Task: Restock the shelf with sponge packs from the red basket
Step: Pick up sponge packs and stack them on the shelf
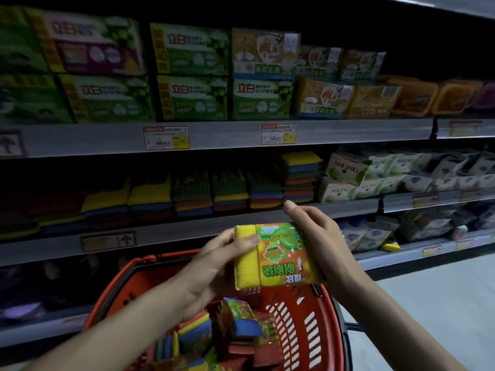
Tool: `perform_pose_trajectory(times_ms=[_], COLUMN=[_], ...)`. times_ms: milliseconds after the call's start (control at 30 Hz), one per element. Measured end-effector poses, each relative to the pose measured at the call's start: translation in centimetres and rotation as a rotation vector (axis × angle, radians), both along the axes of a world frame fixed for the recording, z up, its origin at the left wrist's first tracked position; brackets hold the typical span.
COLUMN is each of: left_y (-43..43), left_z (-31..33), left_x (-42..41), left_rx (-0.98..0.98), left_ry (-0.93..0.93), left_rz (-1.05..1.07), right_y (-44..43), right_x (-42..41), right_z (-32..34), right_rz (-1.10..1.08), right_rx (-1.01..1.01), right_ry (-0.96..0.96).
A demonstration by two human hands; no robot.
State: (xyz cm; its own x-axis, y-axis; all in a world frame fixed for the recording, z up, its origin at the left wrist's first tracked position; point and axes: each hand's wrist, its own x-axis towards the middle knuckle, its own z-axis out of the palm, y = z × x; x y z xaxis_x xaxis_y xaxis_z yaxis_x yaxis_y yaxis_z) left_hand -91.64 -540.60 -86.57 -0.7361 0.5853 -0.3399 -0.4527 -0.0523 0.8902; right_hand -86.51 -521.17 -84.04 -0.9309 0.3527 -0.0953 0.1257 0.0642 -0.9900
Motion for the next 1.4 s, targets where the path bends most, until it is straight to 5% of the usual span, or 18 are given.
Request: perform_pose_trajectory(times_ms=[333, 767, 1000, 1167, 1400], left_y=[-1.9, -3.1, -2.2, -1.3, 1.2], left_z=[0.2, 1.3, 0.2, 0.9, 1.0], left_x=[-0.9, -1.4, -2.4, -2.4, -4.0], left_rx=[0.110, 0.043, -0.195, -0.038, 0.150], left_ry=[-0.035, 0.031, 0.081, -0.016, -0.145], left_rz=[0.289, 0.212, 0.255, 0.246, 0.538], right_y=[-1.9, -1.3, -1.6, -1.9, -1.6], right_x=[-1.3, -1.8, -3.1, -4.3, -2.6], right_z=[-0.4, 0.9, -0.6, -0.5, -1.6], right_rz=[0.228, 0.321, 0.007, -0.072, -0.175], right_rx=[-0.233, -0.215, -0.074, -0.158, -0.139], right_ry=[-0.091, -0.048, -0.001, 0.078, 0.037])
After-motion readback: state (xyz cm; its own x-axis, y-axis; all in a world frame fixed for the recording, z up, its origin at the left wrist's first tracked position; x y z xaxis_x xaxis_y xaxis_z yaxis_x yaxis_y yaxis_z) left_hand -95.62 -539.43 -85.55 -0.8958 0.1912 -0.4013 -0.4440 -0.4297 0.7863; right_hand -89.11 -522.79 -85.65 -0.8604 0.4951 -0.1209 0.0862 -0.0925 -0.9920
